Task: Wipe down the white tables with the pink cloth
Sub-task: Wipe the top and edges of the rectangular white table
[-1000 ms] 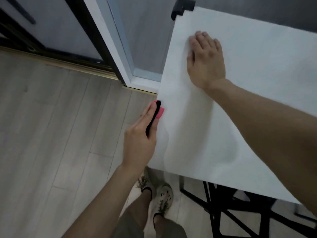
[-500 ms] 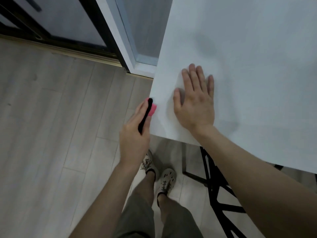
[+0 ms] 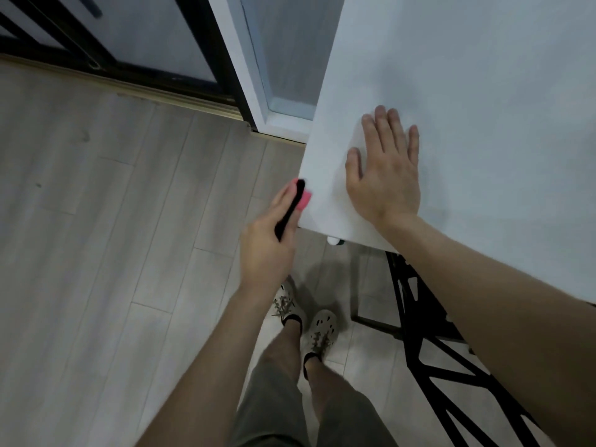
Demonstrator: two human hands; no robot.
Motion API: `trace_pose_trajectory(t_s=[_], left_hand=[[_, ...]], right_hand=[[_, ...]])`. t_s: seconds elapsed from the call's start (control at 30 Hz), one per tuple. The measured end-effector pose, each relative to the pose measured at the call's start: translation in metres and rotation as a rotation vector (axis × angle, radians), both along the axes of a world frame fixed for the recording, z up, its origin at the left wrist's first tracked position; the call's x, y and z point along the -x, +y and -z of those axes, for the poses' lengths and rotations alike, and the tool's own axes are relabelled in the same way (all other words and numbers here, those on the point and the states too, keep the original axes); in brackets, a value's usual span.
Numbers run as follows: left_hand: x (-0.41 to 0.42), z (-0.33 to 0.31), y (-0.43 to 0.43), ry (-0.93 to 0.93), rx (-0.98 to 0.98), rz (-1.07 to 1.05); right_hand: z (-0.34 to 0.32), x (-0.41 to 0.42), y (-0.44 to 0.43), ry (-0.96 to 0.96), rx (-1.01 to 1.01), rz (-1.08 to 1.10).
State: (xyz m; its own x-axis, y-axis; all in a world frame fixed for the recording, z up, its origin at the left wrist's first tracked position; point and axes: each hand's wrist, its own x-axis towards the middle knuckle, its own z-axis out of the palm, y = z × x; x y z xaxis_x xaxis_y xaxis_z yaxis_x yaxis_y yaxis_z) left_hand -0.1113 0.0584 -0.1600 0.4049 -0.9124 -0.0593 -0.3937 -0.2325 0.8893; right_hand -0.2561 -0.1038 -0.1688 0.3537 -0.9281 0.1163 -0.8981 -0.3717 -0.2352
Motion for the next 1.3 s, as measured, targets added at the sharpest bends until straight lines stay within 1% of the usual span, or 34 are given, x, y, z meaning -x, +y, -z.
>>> trace_pose_trajectory(t_s=[0.03,0.1,0.27,0.33,0.43,0.57,0.63,0.7,0.8,0.9,0.97,1.03,1.13,1.23,1.3], left_hand=[[0.002,0.0,0.012,-0.022,-0.003,0.005],[-0.002,-0.001,-0.002,-0.035,-0.02,-0.007],[-0.023,-0.004,-0.145,-0.088,-0.018,-0.013],[-0.023,-0.001,-0.165,-0.125,-0.007,-0.013],[-0.018,0.005,-0.125,-0.088,0.0,0.0],[-0.01,0.008,-0.051,-0.018,-0.041,0.032],[-0.014,0.006,-0.044,-0.009,-0.075,0.054],[-0.018,-0.002,-0.053,-0.011,-0.101,0.059],[-0.022,-0.012,-0.096,-0.08,-0.123,0.067],[-0.031,-0.015,-0.166,-0.107,-0.113,0.072],[-0.04,-0.013,-0.216,-0.114,-0.091,0.072],[-0.048,-0.008,-0.262,-0.159,-0.084,0.086],[-0.057,-0.005,-0.323,-0.153,-0.091,0.109],[-0.059,-0.006,-0.352,-0.14,-0.097,0.08],[-0.053,-0.008,-0.338,-0.107,-0.095,0.06]], right_hand=[[0.0,0.0,0.0,-0.003,0.001,0.001],[0.0,0.0,0.0,-0.013,-0.002,-0.002],[0.007,-0.001,-0.003,-0.012,0.029,0.004],[0.011,0.0,-0.004,-0.022,0.039,0.01],[0.013,0.0,-0.005,-0.011,0.038,0.0],[0.006,0.001,-0.003,0.013,-0.043,-0.01],[0.002,0.001,-0.005,0.057,-0.098,-0.031],[-0.005,-0.001,-0.007,0.079,-0.157,-0.038],[-0.018,-0.004,-0.022,0.059,-0.138,-0.029],[-0.022,-0.006,-0.074,0.015,-0.087,-0.003],[-0.019,-0.008,-0.118,0.008,-0.075,0.034],[-0.011,-0.011,-0.148,0.039,-0.086,0.061],[0.004,-0.011,-0.155,0.045,-0.066,0.084],[0.012,-0.01,-0.153,0.01,-0.034,0.09],[0.014,-0.009,-0.153,0.011,-0.016,0.097]])
